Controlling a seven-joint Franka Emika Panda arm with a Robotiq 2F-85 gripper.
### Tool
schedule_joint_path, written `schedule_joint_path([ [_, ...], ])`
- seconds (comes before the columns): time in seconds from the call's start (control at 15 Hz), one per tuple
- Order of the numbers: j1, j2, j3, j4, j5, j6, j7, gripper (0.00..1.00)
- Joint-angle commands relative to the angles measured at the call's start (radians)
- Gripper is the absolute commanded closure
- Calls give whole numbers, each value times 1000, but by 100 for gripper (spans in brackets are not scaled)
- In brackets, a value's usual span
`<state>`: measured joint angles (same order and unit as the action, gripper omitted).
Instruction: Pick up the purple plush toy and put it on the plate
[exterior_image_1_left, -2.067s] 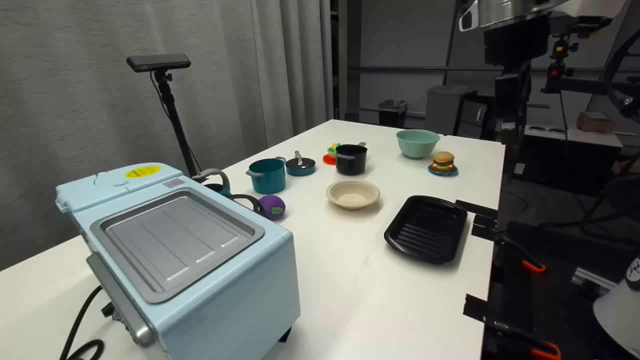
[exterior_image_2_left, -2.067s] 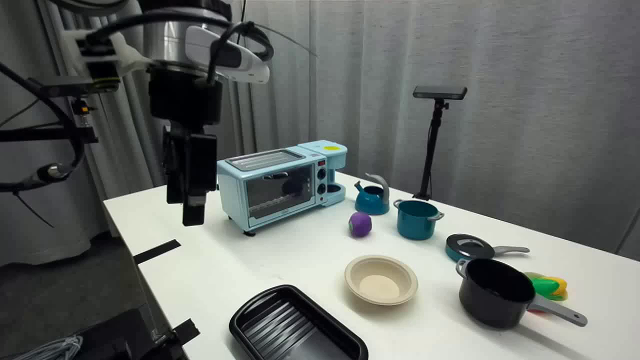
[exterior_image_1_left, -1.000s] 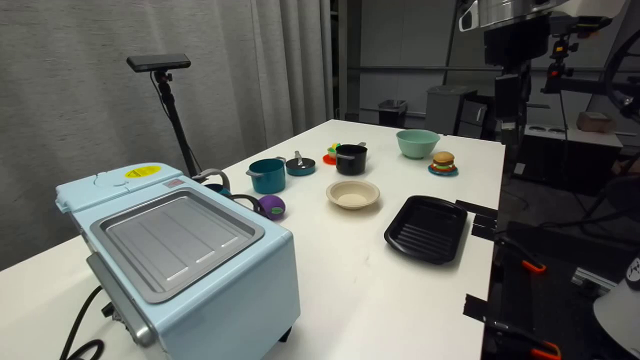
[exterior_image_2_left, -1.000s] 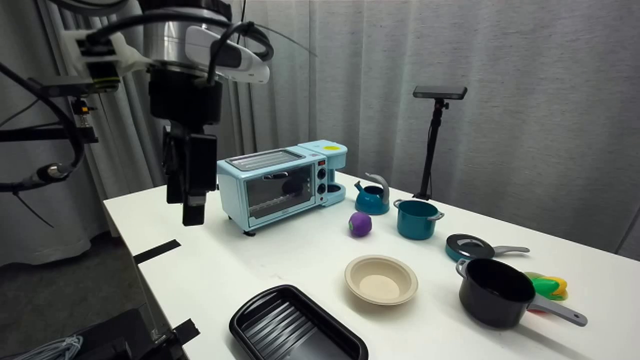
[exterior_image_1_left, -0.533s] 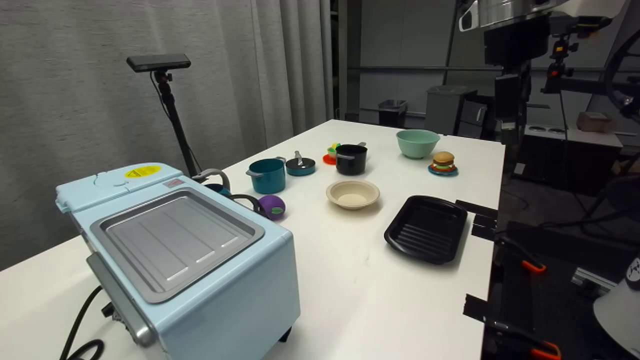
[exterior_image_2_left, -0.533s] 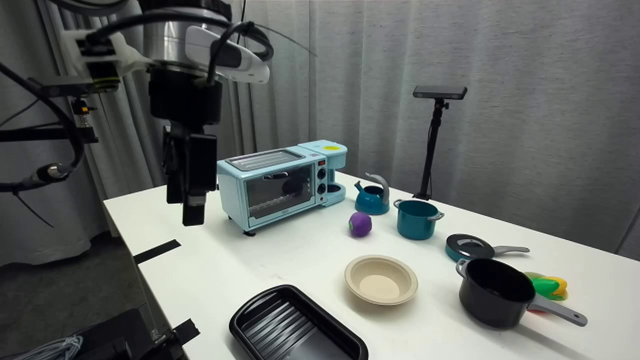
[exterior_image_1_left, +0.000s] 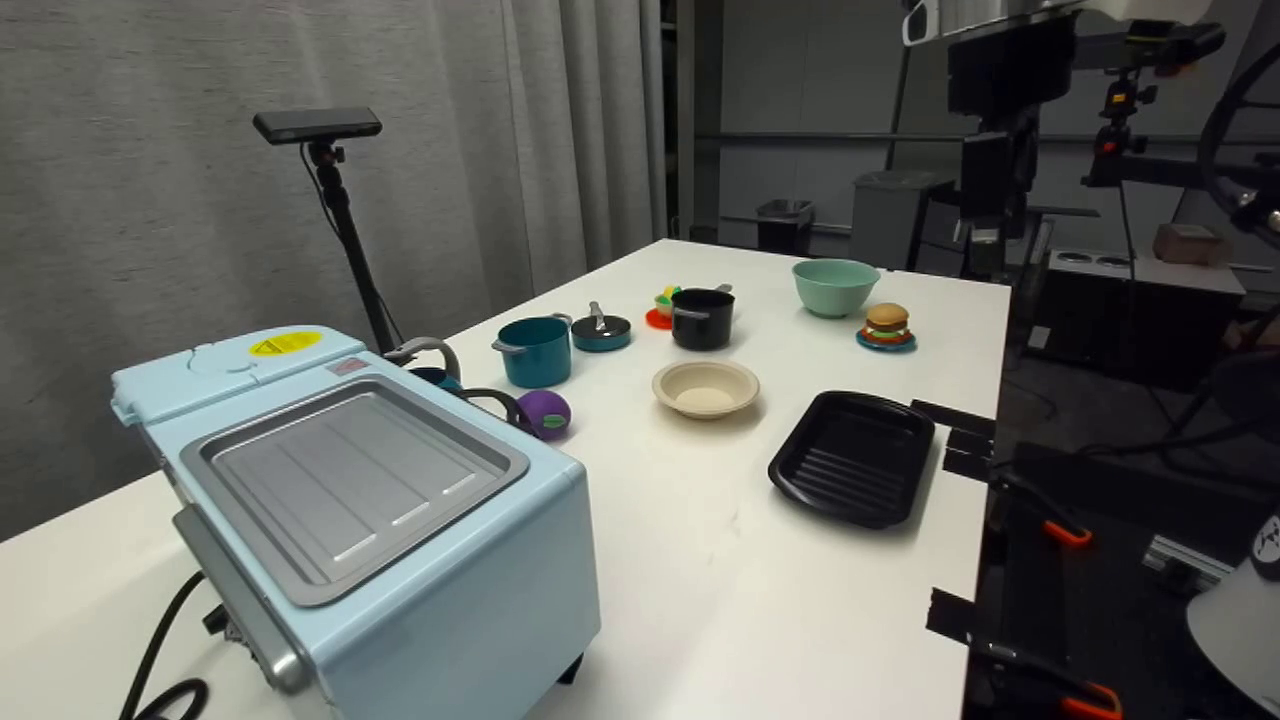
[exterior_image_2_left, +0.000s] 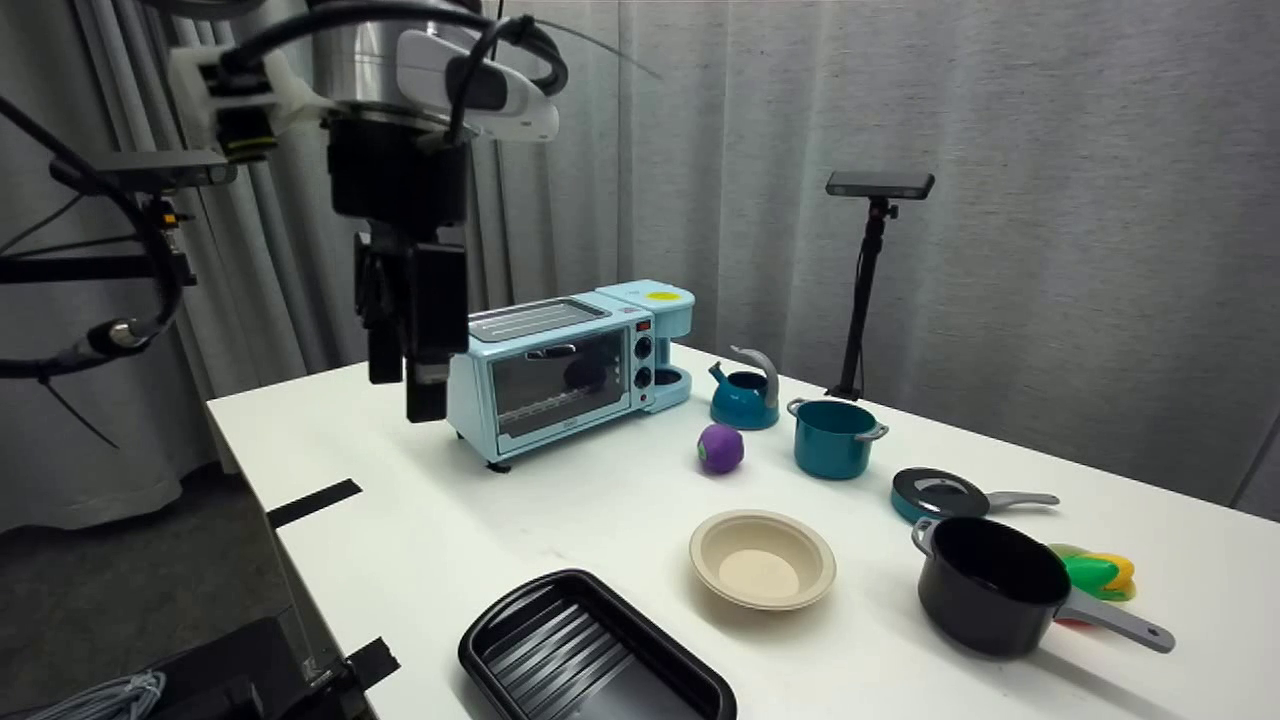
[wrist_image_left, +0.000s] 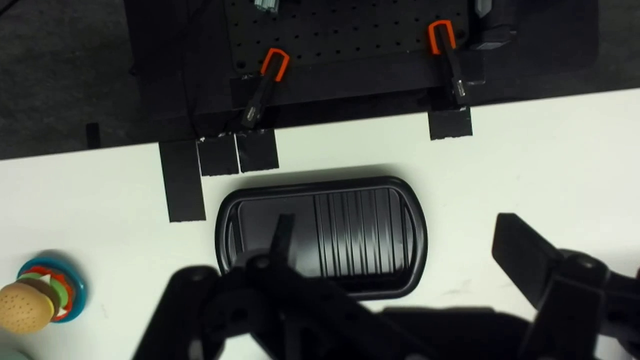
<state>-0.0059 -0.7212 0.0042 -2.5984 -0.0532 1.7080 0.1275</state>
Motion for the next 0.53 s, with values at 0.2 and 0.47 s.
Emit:
schedule_joint_path([
  [0.2, -13, 236, 3, 204, 25, 125, 21, 0],
  [0.47, -7, 420, 12, 340, 25, 252, 48, 0],
])
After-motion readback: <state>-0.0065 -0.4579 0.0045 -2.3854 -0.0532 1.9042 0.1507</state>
